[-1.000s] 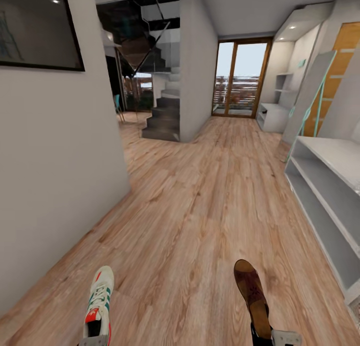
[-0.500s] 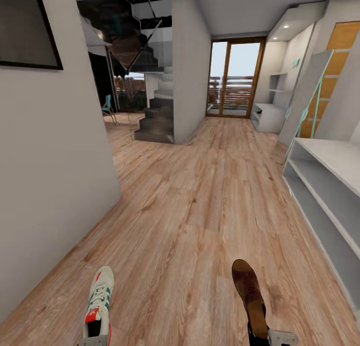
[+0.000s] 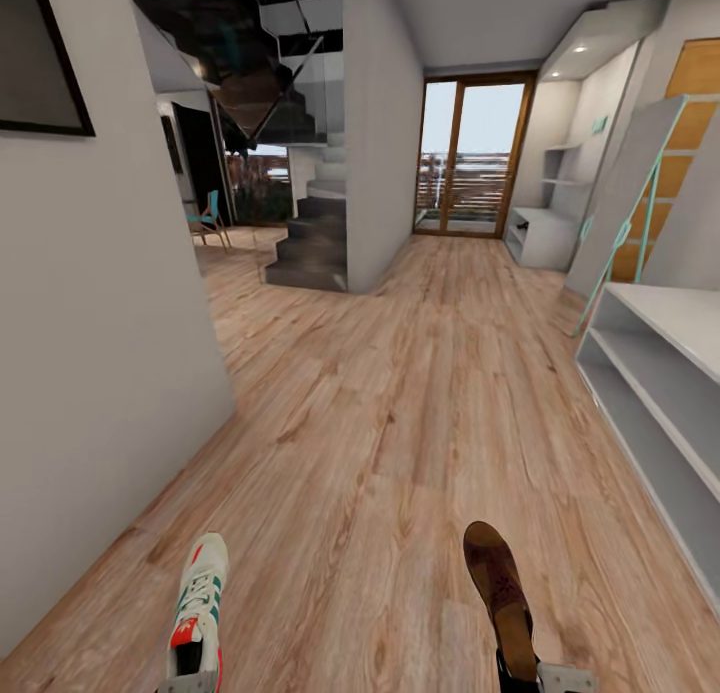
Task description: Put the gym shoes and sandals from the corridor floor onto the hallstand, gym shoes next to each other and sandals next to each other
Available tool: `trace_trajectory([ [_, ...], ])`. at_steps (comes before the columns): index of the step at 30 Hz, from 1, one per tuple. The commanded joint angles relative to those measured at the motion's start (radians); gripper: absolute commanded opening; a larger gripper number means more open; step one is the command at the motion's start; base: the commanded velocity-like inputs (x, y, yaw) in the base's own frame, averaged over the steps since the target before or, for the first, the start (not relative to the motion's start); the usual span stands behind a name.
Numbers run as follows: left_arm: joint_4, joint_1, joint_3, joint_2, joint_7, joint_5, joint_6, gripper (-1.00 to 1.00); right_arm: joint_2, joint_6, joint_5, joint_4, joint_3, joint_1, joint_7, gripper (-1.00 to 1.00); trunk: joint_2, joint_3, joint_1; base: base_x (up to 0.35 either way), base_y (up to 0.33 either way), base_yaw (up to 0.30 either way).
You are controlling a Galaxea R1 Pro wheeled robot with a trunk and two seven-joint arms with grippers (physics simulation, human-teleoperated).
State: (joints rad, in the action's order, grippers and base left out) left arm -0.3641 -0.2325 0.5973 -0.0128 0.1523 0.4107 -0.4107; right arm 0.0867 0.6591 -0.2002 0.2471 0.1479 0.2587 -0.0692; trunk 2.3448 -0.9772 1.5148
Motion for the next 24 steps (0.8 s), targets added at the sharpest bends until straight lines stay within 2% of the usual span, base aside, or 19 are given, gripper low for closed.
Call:
trace_trajectory([
  [1,-0.001,-0.001,0.009,-0.001,0.009,0.003,-0.002,-1.0,0.0,0.002,-0.007,0.0,0.009,0.001,-0.005,-1.0,0.0,-0.001,0.0,0.339,0.0,0.0],
  [24,-0.001,-0.001,0.009,0.0,0.009,0.003,-0.002,-1.0,0.004,0.002,-0.007,0.0,0.009,0.001,-0.005,-1.0,0.0,-0.001,0.0,0.339,0.0,0.0],
])
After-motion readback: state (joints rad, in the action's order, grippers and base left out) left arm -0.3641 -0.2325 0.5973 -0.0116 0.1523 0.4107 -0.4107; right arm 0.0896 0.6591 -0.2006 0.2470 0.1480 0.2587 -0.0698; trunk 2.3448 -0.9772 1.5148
